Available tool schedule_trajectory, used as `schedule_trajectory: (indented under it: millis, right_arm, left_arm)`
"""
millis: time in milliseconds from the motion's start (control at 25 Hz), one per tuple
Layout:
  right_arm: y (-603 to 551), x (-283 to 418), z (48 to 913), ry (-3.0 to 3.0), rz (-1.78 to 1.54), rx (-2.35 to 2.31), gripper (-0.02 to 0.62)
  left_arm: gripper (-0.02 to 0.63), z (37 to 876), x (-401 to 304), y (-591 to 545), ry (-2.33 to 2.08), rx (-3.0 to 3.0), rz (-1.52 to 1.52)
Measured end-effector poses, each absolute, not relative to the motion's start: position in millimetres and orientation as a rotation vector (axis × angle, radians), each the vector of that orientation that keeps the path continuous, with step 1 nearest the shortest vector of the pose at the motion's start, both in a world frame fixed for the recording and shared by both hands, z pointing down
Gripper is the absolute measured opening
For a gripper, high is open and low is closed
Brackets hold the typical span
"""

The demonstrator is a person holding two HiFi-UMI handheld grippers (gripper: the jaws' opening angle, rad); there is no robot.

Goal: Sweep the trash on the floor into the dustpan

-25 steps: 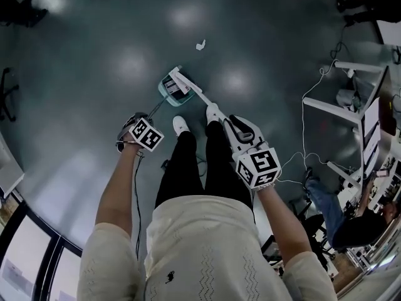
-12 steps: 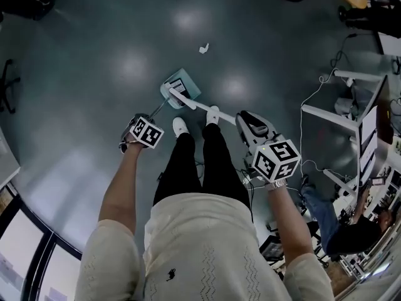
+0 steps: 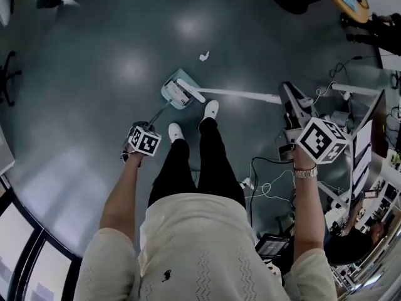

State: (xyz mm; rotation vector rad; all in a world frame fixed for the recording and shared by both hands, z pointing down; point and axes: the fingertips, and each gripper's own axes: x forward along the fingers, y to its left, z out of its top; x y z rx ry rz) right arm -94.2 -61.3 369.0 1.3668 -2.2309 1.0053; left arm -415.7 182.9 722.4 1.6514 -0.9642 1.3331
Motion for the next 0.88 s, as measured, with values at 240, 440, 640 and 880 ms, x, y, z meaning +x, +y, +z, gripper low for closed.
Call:
schedule_trajectory:
  millis: [240, 440, 640, 880]
  right_arm:
    - [-174.5, -48.2, 347.1, -2.27, 0.865, 1.423, 0.067]
    - [-258.7, -36.8, 351.2, -2.313, 0.718, 1.439, 0.067]
    - [-313.3, -33.5, 392.7, -2.333, 0.613, 1.401, 0.067]
    - [-293.6, -43.7, 500.3, -2.226, 0.641, 1.242, 0.067]
  left_arm:
    - [0.089, 726.7, -386.9, 147.2, -0.996, 1.594, 1.347]
    - [0.089, 732.8, -367.8, 114.1, -1.026, 1.531, 1.329]
    - [0.089, 734.8, -339.1, 73.6, -1.056, 1.49, 1.3]
    - [0.089, 739.3, -319.0, 30.2, -1.067, 1.489, 1.304]
